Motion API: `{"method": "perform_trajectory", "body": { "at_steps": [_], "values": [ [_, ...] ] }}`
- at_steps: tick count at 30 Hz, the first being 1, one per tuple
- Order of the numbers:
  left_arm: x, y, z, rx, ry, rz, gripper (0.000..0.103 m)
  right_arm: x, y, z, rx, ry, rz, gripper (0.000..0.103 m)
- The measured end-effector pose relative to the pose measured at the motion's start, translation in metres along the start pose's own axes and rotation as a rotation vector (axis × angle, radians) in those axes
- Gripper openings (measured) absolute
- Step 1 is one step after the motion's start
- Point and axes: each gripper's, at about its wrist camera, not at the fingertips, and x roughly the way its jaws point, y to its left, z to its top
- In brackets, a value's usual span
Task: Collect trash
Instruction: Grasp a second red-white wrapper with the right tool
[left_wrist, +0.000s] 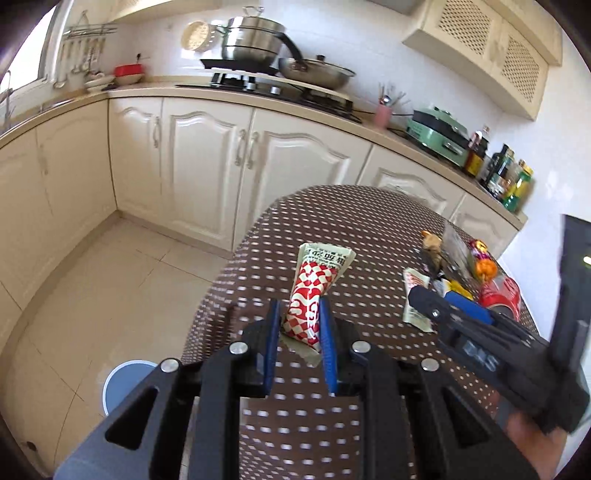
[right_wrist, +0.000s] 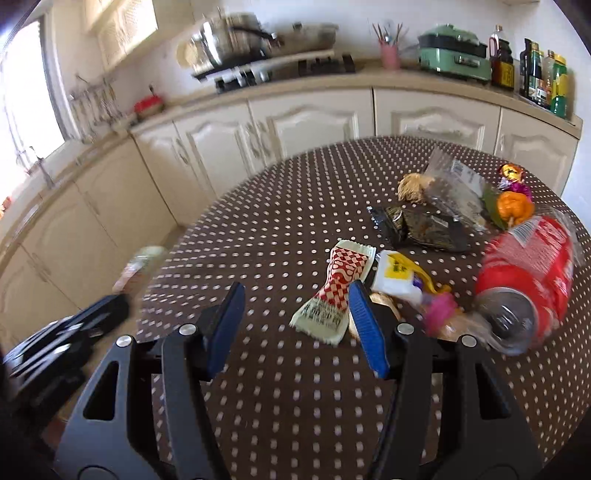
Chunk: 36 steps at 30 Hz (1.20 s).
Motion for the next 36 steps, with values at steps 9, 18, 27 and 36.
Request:
{"method": "perform_trajectory", "body": {
  "at_steps": [9, 18, 27, 36],
  "values": [
    [0.009, 0.028, -0.006, -0.063, 0.024, -0.019, 0.02, 0.03, -0.006, 0.007, 0.022, 0.097, -0.024, 0.015],
    [-0.008, 0.05, -0.009, -0.09, 0.008, -0.018, 0.02, 0.003, 0.037, -0.001, -0.073, 0.022, 0.041, 0.003],
    [-0.028, 0.092, -0.024, -0.145, 0.017, 0.007, 0.02, 0.004, 0.071, -0.017, -0.121, 0.067, 0.05, 0.002],
    [-0.025, 0.093, -0.034, -0.145, 0.035, -0.003, 0.02, 0.015, 0.052, -0.012, -0.053, 0.099, -0.02, 0.003]
  ]
}}
